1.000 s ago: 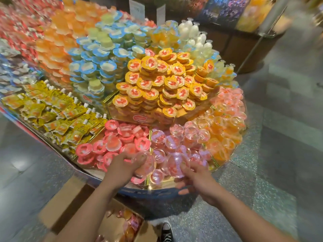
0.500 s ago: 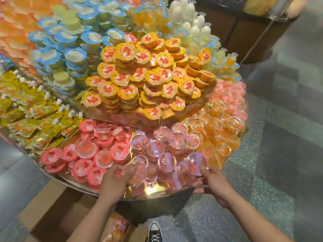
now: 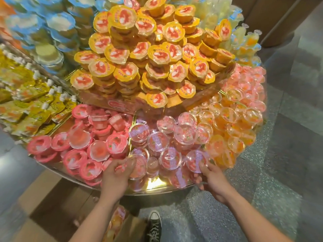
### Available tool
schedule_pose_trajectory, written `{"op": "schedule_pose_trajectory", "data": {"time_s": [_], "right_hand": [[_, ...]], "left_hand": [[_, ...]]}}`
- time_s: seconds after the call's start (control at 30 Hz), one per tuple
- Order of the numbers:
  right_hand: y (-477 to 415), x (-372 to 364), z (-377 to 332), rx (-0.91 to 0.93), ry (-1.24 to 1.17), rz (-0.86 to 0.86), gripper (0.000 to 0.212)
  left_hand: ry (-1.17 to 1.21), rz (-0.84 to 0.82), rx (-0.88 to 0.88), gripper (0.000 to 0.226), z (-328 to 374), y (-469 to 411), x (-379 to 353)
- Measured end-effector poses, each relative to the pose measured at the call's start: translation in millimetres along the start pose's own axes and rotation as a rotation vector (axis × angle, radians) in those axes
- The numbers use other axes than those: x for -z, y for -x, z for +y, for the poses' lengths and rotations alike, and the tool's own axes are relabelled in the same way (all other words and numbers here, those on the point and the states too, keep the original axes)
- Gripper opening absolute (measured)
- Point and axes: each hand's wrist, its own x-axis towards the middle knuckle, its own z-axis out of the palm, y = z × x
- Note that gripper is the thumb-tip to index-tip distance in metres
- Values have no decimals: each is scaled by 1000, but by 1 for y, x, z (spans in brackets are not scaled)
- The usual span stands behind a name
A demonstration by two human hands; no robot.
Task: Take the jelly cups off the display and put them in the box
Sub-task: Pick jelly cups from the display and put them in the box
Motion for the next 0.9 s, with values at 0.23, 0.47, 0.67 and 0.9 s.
{"op": "schedule_pose_trajectory", "data": {"time_s": [0.23,0.47,0.67,0.9], "right_hand": [[-15,1,0,-15,0,16,33],[-21,-7,0,-2,23,4,25],[-20,-9,1,73,47,62,23],[-15,-9,-4,68,15,50,26]], "left_hand": [[53,49,5,27,-9,-7,-10],[98,141,63,31,-13,-18,-18],[141,156,85,25,-12,-22,-32],[169,172,118,22,-14,-35,-43]]}}
